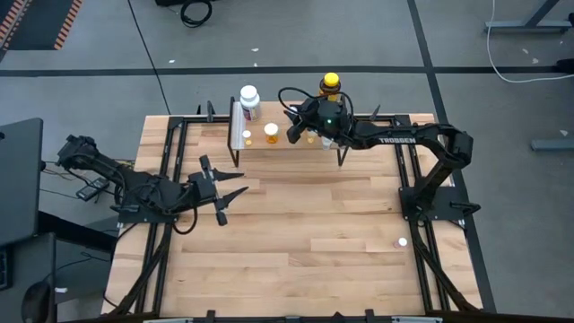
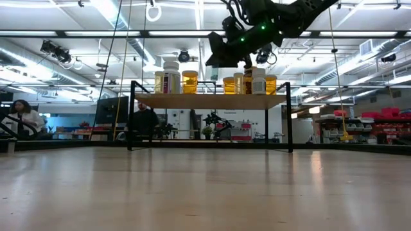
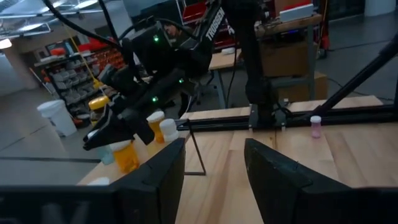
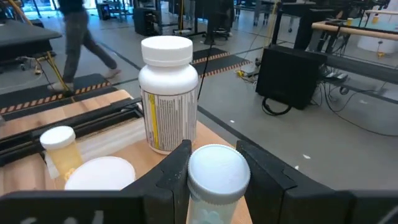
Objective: Pick and place medicine bottles onto shelf by color
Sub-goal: Put the small blue medicine bottle on the shelf
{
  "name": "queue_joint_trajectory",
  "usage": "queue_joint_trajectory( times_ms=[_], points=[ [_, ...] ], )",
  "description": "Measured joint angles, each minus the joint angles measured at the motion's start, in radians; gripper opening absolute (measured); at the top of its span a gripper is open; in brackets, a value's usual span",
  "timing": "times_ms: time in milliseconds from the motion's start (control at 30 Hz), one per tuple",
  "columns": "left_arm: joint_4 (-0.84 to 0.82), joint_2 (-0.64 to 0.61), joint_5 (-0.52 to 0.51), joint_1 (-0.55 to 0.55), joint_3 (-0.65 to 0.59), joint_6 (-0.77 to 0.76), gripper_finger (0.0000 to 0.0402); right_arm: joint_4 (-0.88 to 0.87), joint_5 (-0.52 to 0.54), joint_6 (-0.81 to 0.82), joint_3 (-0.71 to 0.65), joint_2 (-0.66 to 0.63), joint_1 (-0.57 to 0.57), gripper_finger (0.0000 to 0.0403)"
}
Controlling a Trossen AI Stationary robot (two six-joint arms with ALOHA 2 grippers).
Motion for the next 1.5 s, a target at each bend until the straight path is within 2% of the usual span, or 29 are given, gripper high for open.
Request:
queue_joint_trajectory(
  times_ms=[300, 500, 667, 867, 1167, 1500],
  points=[
    [0.009, 0.0, 0.0, -0.002, 0.0, 0.017, 0.0169, -0.049, -0.003, -0.014, 0.107, 0.023, -0.02, 0.0128],
    [0.008, 0.0, 0.0, -0.003, 0.0, 0.016, 0.0169, -0.058, -0.04, -0.014, 0.22, 0.14, -0.027, 0.0128],
    [-0.02, 0.0, 0.0, -0.004, 0.0, 0.014, 0.0167, -0.146, -0.053, -0.048, 0.353, 0.257, -0.04, 0.0128],
    [-0.057, 0.0, -0.002, -0.004, 0.0, 0.015, 0.0167, -0.241, -0.057, -0.059, 0.468, 0.314, -0.077, 0.0128],
    [-0.053, -0.032, -0.011, -0.004, 0.0, 0.016, 0.0166, -0.268, -0.103, 0.039, 0.42, 0.312, -0.138, 0.0128],
    [-0.056, -0.05, -0.011, -0.039, 0.0, -0.011, 0.0165, -0.131, -0.104, 0.083, 0.331, 0.312, -0.143, 0.0128]
  ],
)
